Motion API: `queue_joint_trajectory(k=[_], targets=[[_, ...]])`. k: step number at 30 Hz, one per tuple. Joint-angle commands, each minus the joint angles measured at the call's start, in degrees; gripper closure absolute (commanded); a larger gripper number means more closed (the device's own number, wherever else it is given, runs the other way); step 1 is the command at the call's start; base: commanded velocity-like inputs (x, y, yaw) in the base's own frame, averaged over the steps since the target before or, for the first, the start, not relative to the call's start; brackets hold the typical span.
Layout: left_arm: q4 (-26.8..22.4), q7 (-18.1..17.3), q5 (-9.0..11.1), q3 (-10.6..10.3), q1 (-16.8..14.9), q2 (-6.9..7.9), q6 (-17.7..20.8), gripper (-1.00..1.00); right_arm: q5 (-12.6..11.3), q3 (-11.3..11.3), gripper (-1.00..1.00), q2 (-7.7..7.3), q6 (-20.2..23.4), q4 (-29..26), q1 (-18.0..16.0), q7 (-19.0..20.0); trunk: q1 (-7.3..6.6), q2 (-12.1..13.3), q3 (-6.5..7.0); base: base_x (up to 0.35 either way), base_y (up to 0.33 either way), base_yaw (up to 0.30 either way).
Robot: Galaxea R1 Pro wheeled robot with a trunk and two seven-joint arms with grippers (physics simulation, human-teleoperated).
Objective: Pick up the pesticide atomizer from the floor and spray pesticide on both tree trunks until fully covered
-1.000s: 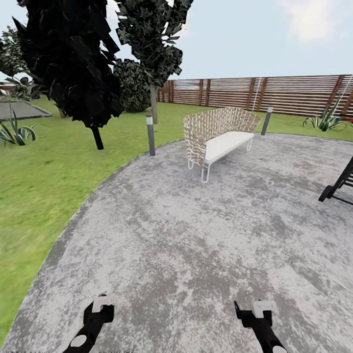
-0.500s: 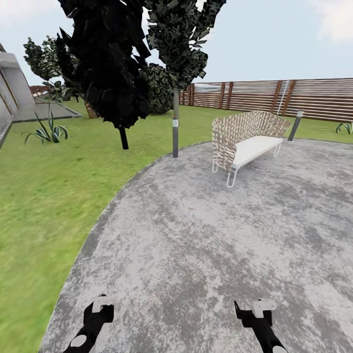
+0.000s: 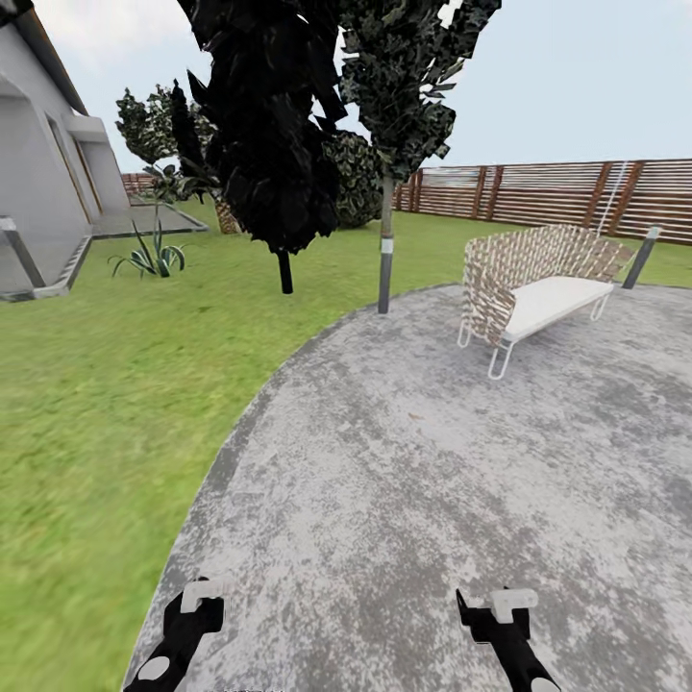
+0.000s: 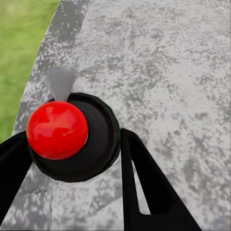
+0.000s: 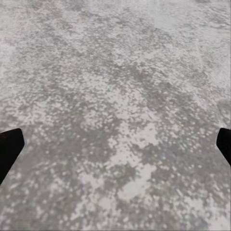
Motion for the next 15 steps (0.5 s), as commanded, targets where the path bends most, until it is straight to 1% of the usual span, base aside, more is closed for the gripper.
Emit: queue_joint_trajectory(k=[1,9,15], targets=[[0.0,0.0,0.0,0.0,0.0,0.00,0.0,1.00,0.0,0.0,-1.00,0.01,0.0,0.0,0.0,0.0,0.00,0.0,0.02,0.000,0.000,0.272],[0.0,0.0,0.0,0.0,0.0,0.00,0.0,1.00,0.0,0.0,-1.00,-0.08,0.0,0.0,0.0,0.0,0.00,0.0,0.19,0.000,0.000,0.275],[0.0,0.0,0.0,0.0,0.0,0.00,0.0,1.00,0.1,-0.1,-1.00,-0.08,0.0,0.0,0.0,0.0,0.00,0.0,0.53,0.000,0.000,0.229]])
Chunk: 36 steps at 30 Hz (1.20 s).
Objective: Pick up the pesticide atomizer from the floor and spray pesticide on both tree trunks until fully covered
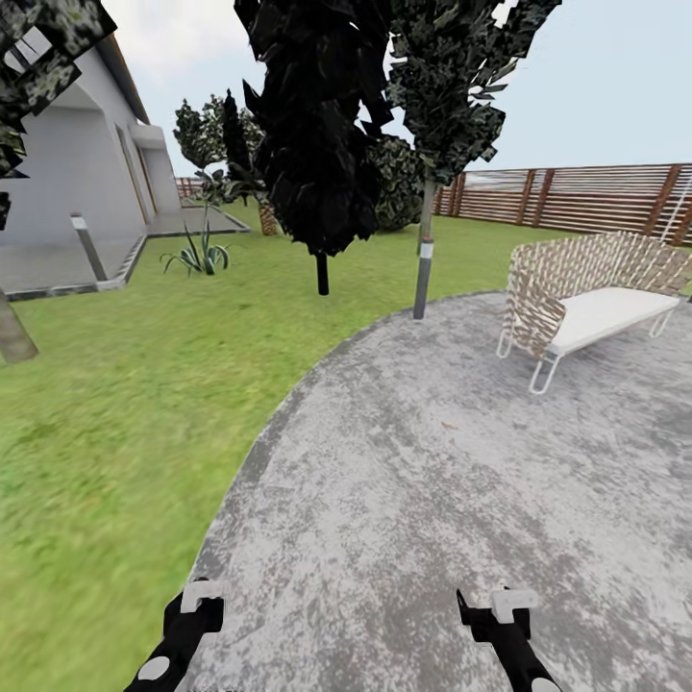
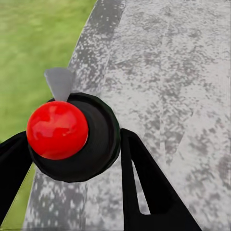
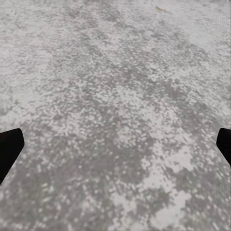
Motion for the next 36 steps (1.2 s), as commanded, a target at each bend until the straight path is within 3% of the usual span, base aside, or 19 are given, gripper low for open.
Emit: queue_joint_trajectory(k=[1,7,17,36], targets=[[0.0,0.0,0.0,0.0,0.0,0.00,0.0,1.00,0.0,0.0,-1.00,0.00,0.0,0.0,0.0,0.0,0.00,0.0,0.06,0.000,0.000,0.218],[0.0,0.0,0.0,0.0,0.0,0.02,-0.1,1.00,0.0,0.0,-1.00,-0.02,0.0,0.0,0.0,0.0,0.00,0.0,0.43,0.000,0.026,0.217],[0.0,0.0,0.0,0.0,0.0,0.09,0.0,1.00,0.0,0.0,-1.00,-0.33,0.0,0.0,0.0,0.1,0.00,0.0,0.92,0.000,0.289,0.235],[0.0,0.0,0.1,0.1,0.0,0.09,0.0,1.00,0.0,0.1,-1.00,-0.11,-0.1,0.0,0.0,0.4,0.00,0.0,0.98,0.044,0.307,0.023]])
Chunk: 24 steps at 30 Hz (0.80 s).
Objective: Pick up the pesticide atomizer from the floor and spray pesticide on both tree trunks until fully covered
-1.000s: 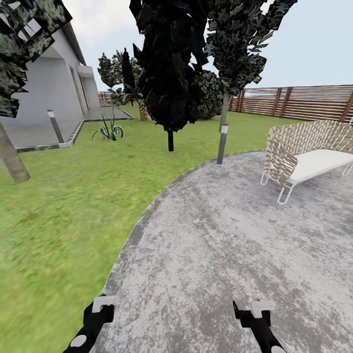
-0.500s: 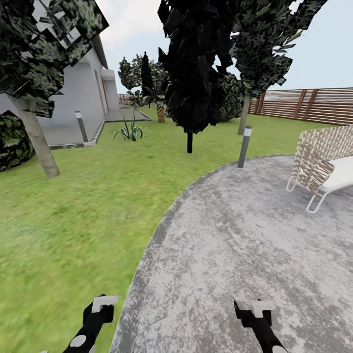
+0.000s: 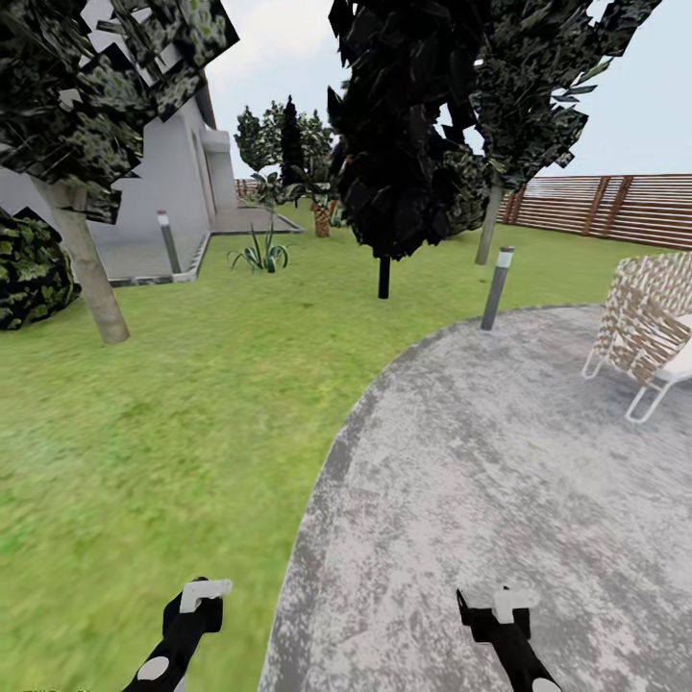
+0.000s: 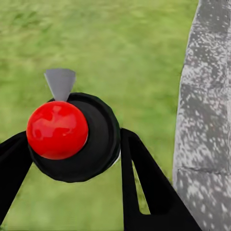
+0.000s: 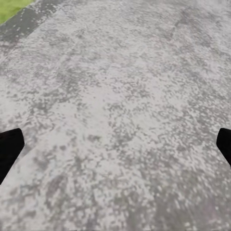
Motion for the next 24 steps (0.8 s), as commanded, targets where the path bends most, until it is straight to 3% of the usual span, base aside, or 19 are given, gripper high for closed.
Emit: queue_joint_trajectory(k=[1,24], targets=[[0.0,0.0,0.0,0.0,0.0,0.00,0.0,1.00,0.0,0.0,-1.00,0.04,0.0,0.0,0.0,0.0,0.00,0.0,0.00,0.091,0.307,0.194],[0.0,0.0,0.1,0.0,0.0,0.00,0.0,1.00,0.0,0.1,-1.00,0.12,-0.1,0.1,0.0,-0.2,0.00,0.0,0.00,0.134,0.306,0.273]])
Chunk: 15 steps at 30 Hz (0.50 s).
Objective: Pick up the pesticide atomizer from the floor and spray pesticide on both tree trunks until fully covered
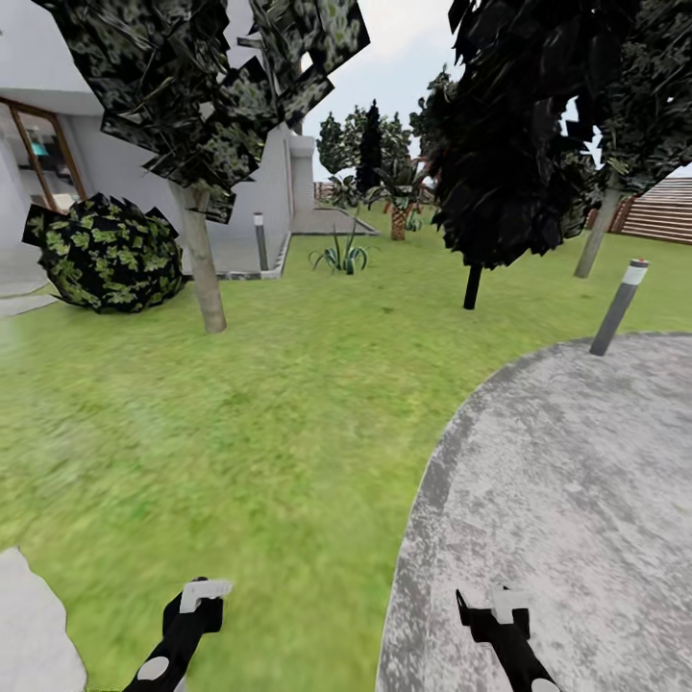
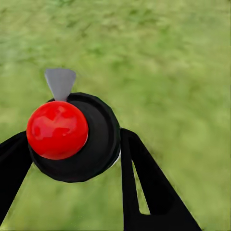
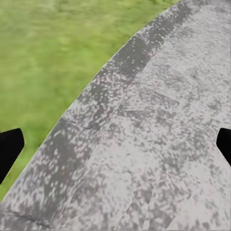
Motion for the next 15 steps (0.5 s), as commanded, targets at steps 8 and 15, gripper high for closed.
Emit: queue_joint_trajectory(k=[8,15], targets=[[0.0,0.0,0.0,0.0,0.0,0.00,-0.1,1.00,0.0,0.0,-1.00,0.00,0.0,0.0,0.0,0.0,0.00,0.0,0.00,0.154,0.303,0.279],[0.0,0.0,0.0,0.0,0.0,0.00,-0.1,1.00,0.0,0.0,-1.00,0.00,0.0,0.0,0.0,0.0,0.00,0.0,0.00,0.173,0.296,0.279]])
